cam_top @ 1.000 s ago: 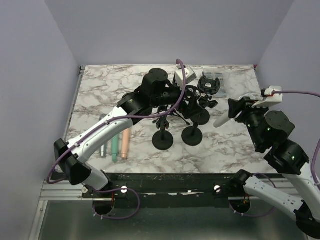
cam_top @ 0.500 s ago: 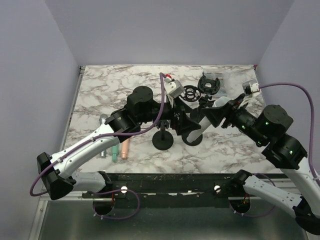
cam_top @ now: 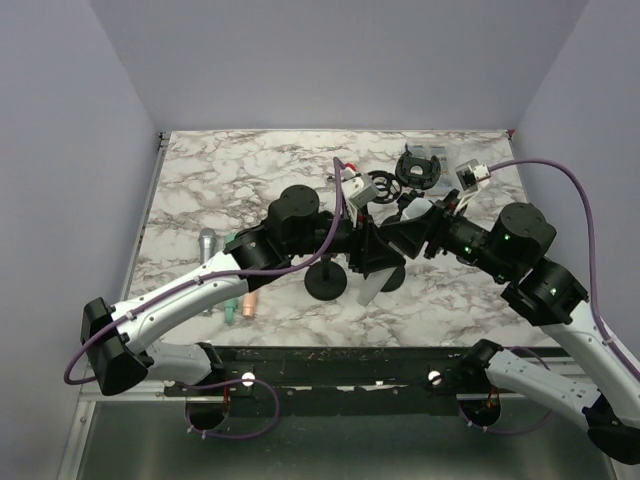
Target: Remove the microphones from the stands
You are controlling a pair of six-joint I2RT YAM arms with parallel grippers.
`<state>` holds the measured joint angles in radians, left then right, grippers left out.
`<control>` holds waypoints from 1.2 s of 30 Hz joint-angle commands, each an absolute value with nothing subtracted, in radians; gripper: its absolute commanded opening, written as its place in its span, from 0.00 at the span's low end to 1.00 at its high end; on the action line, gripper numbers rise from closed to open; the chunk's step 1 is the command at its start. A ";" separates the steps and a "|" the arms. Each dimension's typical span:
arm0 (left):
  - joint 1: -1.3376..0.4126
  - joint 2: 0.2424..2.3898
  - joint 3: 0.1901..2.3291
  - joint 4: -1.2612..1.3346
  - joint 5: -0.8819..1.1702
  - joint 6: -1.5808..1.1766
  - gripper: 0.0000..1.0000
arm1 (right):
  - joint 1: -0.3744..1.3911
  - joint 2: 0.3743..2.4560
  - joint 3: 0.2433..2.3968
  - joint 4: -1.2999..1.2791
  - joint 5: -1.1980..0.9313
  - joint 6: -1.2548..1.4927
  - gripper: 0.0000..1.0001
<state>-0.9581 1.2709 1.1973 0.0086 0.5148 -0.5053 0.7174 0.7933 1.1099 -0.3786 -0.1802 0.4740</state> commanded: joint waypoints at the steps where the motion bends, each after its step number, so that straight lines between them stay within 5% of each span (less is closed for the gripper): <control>1: -0.960 1.249 1.187 0.027 0.454 -0.496 0.18 | 0.722 0.781 1.095 -0.341 -0.216 0.497 0.26; 3: -0.960 1.222 1.171 0.008 0.426 -0.468 0.01 | 0.722 0.766 1.090 -0.354 -0.162 0.489 0.43; 8: -0.959 1.116 1.100 -0.091 0.347 -0.396 0.00 | 0.722 0.718 1.075 -0.380 0.007 0.472 0.98; 15: -0.954 0.863 0.978 -0.281 0.098 -0.297 0.00 | 0.722 0.670 1.097 -0.421 0.194 0.421 1.00; 26: -0.891 0.625 0.856 -0.636 -0.658 -0.346 0.00 | 0.722 0.647 1.086 -0.415 0.267 0.349 1.00; 36: -0.621 0.744 0.644 -0.456 -0.344 -0.407 0.00 | 0.722 0.652 1.068 -0.424 0.259 0.356 1.00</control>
